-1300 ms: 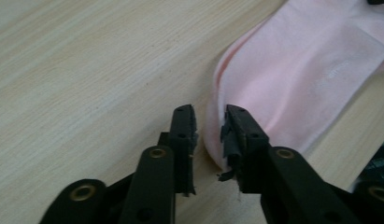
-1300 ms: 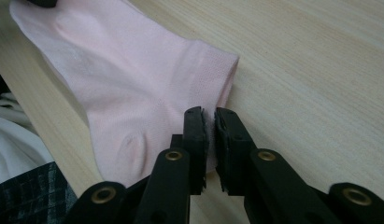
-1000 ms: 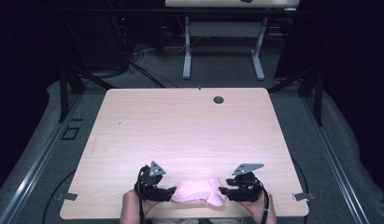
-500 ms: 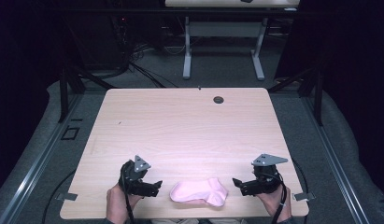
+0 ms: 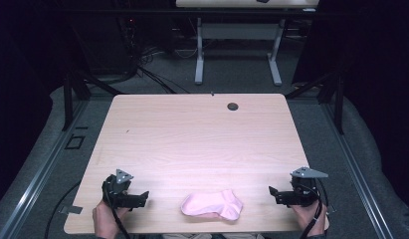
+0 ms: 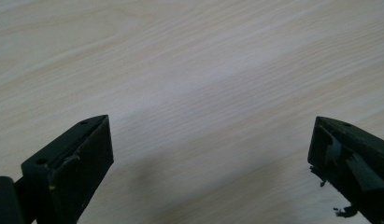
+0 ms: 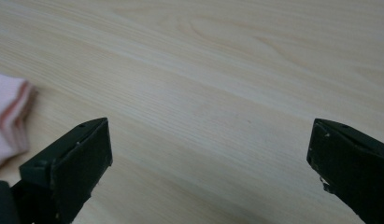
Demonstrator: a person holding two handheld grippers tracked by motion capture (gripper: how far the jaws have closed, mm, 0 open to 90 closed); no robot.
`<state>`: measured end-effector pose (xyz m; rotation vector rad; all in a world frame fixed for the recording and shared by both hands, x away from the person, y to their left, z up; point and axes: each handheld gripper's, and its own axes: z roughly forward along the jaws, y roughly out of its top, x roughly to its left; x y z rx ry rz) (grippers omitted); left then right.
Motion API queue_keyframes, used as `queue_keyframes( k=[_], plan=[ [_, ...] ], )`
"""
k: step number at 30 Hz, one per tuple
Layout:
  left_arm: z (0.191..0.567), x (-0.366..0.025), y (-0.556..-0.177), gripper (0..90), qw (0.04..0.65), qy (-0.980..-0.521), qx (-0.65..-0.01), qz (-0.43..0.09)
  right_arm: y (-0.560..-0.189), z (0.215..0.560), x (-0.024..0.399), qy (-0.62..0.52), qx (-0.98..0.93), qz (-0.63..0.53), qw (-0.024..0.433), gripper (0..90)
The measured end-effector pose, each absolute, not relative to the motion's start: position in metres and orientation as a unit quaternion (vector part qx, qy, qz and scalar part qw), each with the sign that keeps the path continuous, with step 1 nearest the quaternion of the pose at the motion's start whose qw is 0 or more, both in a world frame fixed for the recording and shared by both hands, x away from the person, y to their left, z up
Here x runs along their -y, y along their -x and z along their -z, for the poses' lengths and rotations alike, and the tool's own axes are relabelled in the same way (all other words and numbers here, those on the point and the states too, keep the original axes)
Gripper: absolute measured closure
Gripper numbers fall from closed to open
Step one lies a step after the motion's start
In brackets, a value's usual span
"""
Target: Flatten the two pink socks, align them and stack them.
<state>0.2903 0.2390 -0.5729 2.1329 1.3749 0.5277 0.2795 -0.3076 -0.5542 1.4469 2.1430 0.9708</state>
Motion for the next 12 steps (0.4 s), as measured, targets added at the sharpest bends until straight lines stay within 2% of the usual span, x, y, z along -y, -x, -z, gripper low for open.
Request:
queue_keyframes(
  k=[9, 12],
  plan=[
    [0.588, -0.246, -0.293, 0.1, 0.299, -0.777, -0.513, -0.211, -0.289, 0.584, 0.322, -0.539, -0.755, -0.322, 0.187, 0.0],
    [0.591, -0.25, -0.294, 0.0, 0.313, -0.771, -0.514, -0.208, -0.29, 0.587, 0.322, -0.539, -0.753, -0.319, 0.202, 0.0]
  ],
)
